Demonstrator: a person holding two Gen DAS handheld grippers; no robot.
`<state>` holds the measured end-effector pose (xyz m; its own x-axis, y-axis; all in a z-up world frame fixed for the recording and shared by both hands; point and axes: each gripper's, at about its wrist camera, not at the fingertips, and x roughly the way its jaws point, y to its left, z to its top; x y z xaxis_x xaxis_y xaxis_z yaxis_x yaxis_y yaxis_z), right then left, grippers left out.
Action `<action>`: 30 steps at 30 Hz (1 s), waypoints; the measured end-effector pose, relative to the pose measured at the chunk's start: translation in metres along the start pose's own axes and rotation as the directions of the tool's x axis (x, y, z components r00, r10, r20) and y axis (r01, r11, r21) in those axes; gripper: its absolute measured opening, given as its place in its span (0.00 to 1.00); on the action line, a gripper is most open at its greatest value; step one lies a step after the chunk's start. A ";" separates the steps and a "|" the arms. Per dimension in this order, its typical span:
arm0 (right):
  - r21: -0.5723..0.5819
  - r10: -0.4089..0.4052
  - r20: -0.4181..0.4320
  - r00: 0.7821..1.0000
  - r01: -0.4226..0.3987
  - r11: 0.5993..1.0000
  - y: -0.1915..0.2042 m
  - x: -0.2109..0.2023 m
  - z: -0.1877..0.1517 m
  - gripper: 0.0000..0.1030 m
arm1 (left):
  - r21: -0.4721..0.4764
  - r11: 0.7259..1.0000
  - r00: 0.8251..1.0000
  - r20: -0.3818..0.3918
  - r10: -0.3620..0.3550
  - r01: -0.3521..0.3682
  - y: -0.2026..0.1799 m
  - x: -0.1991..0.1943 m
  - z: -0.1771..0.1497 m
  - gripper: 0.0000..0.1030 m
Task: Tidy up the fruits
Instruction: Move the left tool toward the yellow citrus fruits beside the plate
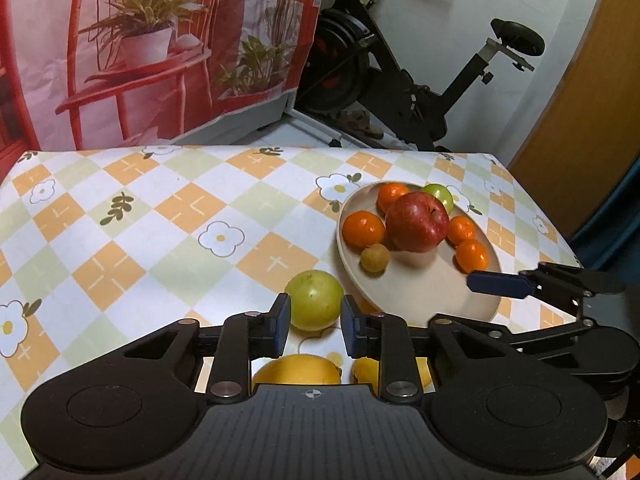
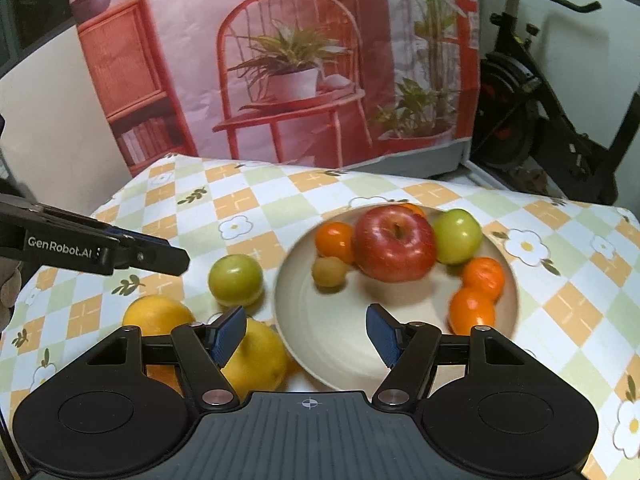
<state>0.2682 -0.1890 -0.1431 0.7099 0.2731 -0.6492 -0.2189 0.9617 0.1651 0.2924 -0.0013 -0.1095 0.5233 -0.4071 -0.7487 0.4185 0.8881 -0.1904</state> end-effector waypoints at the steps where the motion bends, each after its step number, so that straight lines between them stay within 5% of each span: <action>1: -0.007 0.003 -0.005 1.000 -0.003 1.000 0.002 0.002 0.001 0.61 | 0.000 1.000 1.000 -0.002 -0.003 0.003 0.000 0.001 -0.001 0.28; 30: 0.047 0.021 -0.015 1.000 -0.020 0.999 -0.019 -0.011 -0.028 0.65 | -0.007 0.996 0.990 -0.113 -0.090 0.090 -0.027 0.036 -0.008 0.21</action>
<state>0.2461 -0.2113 -0.1601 0.6954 0.2926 -0.6564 -0.2015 0.9561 0.2128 0.2938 -0.0386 -0.1365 0.3967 -0.4585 -0.7952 0.4588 0.8494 -0.2609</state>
